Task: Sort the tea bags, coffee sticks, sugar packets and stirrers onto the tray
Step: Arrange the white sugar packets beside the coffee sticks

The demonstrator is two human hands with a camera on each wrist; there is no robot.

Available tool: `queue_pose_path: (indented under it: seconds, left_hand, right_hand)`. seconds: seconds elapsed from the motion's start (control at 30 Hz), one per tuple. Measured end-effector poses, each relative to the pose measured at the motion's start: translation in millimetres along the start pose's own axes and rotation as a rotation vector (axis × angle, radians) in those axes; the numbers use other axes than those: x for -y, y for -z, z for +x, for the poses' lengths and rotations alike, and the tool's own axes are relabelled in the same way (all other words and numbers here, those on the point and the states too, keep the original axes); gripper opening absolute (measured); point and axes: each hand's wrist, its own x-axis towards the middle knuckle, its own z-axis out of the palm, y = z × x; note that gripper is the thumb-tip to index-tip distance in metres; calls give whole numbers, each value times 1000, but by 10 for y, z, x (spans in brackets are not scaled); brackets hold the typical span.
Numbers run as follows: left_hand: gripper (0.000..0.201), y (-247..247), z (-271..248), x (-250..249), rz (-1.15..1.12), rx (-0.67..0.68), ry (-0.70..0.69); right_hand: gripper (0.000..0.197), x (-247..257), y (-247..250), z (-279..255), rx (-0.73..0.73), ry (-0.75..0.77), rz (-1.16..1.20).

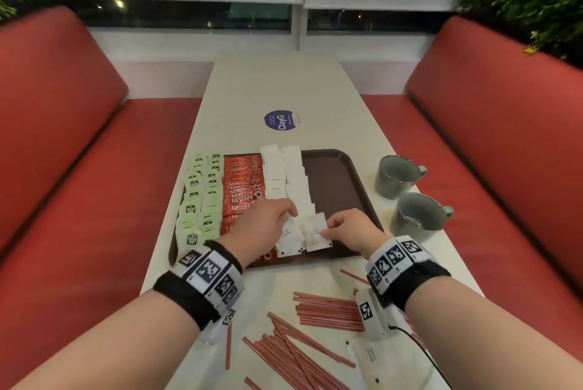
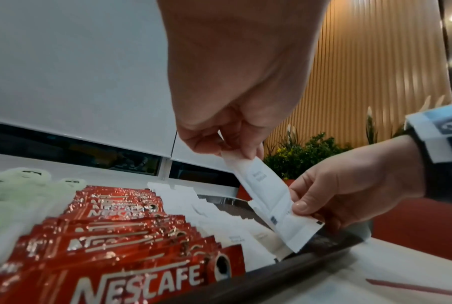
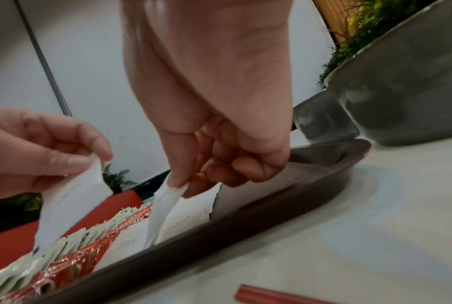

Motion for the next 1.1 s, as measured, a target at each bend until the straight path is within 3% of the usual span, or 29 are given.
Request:
queue_pose_path:
  seconds: [0.27, 0.43, 0.63, 0.93, 1.1]
  left_hand:
    - [31, -214, 277, 84, 307, 245, -27]
    - [44, -320, 251, 91, 412, 213, -81]
    - [36, -421, 212, 142, 398, 250, -47]
    - [31, -421, 218, 151, 438, 259, -89]
    - [31, -375, 194, 146, 444, 255, -82]
  right_hand:
    - [27, -4, -136, 224, 31, -3, -281]
    - [26, 70, -205, 232, 37, -34, -395]
    - [37, 180, -243, 252, 54, -86, -517]
    - [31, 115, -253, 248, 15, -61, -525]
    - [31, 158, 63, -132, -82, 80, -360]
